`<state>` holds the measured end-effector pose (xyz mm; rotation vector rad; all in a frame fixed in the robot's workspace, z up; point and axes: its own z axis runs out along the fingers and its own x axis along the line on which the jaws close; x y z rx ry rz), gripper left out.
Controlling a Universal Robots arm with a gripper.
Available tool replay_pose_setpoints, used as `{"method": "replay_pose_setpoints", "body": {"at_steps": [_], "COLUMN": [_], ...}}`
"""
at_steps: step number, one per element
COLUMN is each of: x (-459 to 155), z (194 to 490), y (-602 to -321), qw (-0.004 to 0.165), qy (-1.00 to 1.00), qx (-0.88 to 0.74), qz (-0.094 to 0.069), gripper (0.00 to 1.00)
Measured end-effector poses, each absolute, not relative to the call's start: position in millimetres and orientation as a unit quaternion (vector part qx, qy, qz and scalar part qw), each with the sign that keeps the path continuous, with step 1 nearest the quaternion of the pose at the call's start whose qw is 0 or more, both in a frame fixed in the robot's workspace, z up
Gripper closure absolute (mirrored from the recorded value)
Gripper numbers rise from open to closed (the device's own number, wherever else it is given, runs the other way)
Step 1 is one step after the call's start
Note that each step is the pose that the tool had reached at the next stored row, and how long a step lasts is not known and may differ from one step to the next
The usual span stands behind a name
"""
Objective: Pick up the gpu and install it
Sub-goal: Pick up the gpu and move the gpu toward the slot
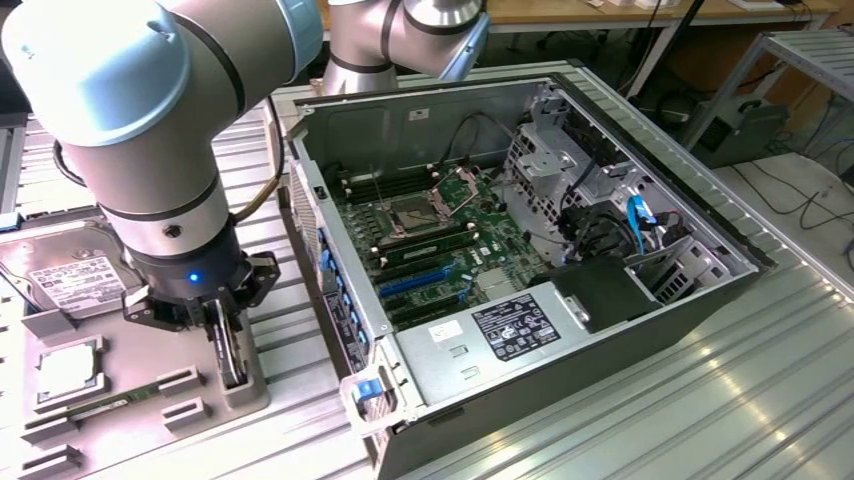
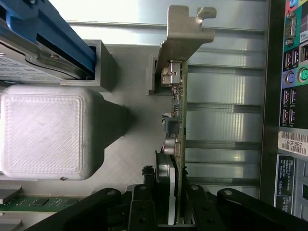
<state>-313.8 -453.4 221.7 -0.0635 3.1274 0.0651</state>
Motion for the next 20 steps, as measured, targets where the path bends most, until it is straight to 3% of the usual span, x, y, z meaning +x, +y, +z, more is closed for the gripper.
{"method": "replay_pose_setpoints", "body": {"at_steps": [11, 20], "x": [-313.7, -313.7], "z": [226.3, 264.1], "y": [-453.5, -453.5], "qw": [0.006, 0.006], "qy": [1.000, 1.000], "qx": [-0.020, -0.020], "qz": [0.020, 0.020], "gripper": [0.71, 0.71]}}
